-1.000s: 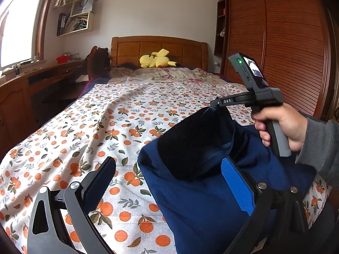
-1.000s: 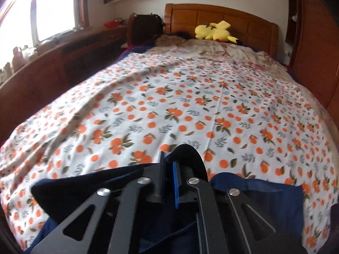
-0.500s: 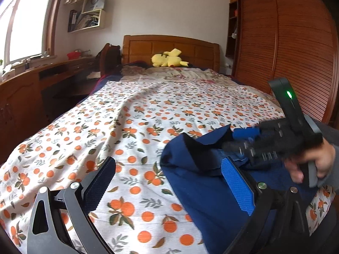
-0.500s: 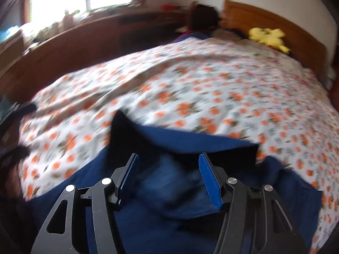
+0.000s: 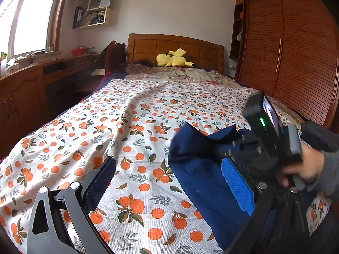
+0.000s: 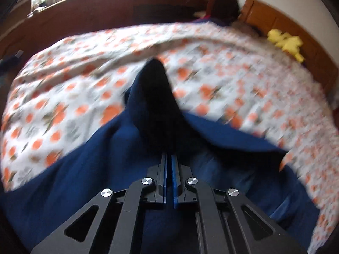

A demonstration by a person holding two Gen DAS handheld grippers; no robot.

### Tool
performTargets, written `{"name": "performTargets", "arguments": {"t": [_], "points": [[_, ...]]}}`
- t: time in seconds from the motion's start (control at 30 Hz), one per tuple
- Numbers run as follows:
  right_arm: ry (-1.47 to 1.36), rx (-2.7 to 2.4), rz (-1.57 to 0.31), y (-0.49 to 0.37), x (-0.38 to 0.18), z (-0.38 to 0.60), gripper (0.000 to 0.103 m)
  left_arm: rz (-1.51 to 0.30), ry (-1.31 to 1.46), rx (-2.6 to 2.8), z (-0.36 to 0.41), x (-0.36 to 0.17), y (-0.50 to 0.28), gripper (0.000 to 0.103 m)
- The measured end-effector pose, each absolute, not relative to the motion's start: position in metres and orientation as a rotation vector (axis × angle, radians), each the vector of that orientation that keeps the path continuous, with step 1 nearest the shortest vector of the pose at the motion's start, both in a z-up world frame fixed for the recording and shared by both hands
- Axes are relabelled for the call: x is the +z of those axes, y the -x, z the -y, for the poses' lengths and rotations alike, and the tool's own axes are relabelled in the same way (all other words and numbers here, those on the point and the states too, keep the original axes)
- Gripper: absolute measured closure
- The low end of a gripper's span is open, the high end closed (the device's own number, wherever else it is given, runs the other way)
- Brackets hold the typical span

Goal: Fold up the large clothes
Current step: 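Release the jacket with the right gripper and pull both tools back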

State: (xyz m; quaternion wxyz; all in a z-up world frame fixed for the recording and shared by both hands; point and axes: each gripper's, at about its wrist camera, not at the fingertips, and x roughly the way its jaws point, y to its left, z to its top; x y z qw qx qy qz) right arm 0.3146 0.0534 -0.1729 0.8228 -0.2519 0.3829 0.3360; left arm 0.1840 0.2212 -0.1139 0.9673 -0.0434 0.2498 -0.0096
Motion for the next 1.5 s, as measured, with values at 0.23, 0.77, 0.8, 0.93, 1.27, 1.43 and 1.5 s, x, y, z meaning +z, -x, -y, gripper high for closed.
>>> {"name": "performTargets", "arguments": {"t": [0.23, 0.77, 0.8, 0.93, 1.27, 1.43, 1.5], "points": [[0.518, 0.612, -0.733, -0.378, -0.146, -0.069, 0.100, -0.503, 0.086, -0.029, -0.217, -0.113, -0.184, 0.003], [0.384, 0.404, -0.710, -0.374, -0.092, 0.095, 0.059, -0.488, 0.032, -0.171, -0.135, -0.100, -0.180, 0.003], [0.384, 0.378, -0.720, -0.372, -0.093, 0.110, 0.059, -0.489, 0.028, -0.184, -0.127, -0.101, -0.180, 0.003], [0.347, 0.281, -0.785, -0.355, -0.110, 0.192, 0.059, -0.502, 0.002, -0.226, -0.094, -0.108, -0.182, 0.003], [0.145, 0.117, -0.943, -0.361, -0.156, 0.296, 0.058, -0.569, -0.028, -0.274, -0.035, -0.134, -0.186, 0.003], [0.110, 0.154, -0.919, -0.341, -0.146, 0.309, 0.058, -0.598, -0.050, -0.287, -0.018, -0.147, -0.183, 0.003], [0.117, 0.177, -0.910, -0.326, -0.143, 0.309, 0.058, -0.604, -0.059, -0.293, -0.015, -0.151, -0.182, 0.003]]}}
